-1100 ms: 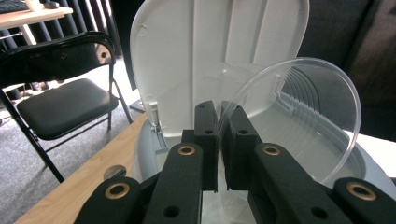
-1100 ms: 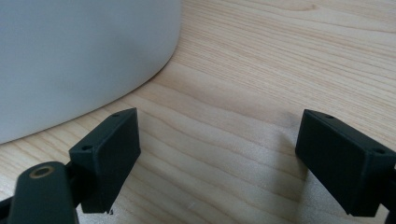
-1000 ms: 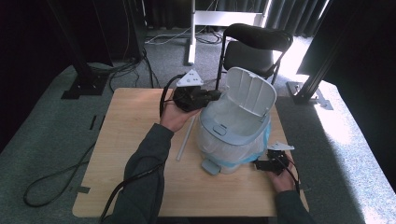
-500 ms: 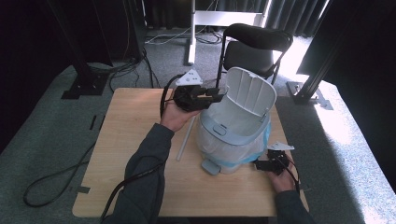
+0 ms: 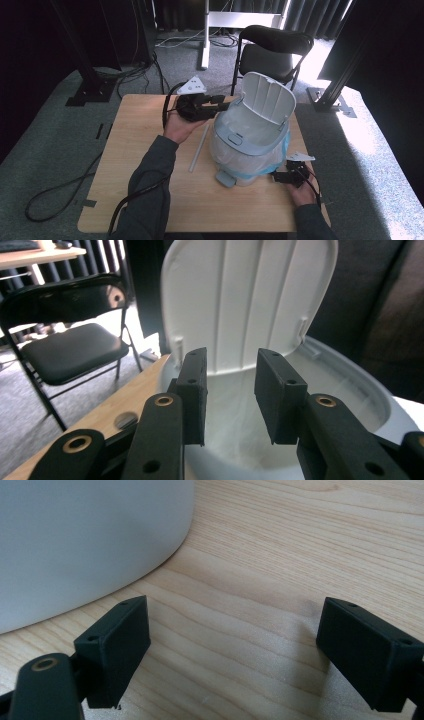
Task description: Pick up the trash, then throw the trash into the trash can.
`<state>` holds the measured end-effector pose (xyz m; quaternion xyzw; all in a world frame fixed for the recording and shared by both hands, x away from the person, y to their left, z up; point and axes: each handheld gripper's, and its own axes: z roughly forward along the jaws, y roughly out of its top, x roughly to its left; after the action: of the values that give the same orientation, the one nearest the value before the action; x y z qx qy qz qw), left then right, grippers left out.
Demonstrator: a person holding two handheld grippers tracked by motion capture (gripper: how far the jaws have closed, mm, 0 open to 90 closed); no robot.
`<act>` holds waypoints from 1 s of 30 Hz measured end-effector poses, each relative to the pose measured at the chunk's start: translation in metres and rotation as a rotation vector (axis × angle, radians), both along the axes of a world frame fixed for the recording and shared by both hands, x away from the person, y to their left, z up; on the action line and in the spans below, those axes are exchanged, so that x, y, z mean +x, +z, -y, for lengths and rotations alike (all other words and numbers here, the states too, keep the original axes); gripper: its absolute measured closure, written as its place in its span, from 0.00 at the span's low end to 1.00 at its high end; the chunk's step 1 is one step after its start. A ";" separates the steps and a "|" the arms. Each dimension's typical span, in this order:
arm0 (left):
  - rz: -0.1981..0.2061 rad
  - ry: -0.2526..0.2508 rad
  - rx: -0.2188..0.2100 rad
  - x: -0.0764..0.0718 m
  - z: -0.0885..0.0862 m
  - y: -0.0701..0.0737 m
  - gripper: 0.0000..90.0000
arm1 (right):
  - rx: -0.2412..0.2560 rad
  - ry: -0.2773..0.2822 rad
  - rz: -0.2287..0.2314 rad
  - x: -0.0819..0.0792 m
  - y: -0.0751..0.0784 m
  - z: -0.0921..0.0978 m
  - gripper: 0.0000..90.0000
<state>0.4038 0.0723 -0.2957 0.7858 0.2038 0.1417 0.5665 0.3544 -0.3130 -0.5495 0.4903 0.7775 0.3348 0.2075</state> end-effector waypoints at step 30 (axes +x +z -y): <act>-0.181 0.209 0.092 0.008 -0.079 -0.109 0.68 | 0.000 0.000 0.000 0.000 0.000 0.000 0.14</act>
<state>0.4116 0.1512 -0.4049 0.7950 0.3281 0.1378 0.4913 0.3545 -0.3128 -0.5495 0.4903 0.7775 0.3348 0.2074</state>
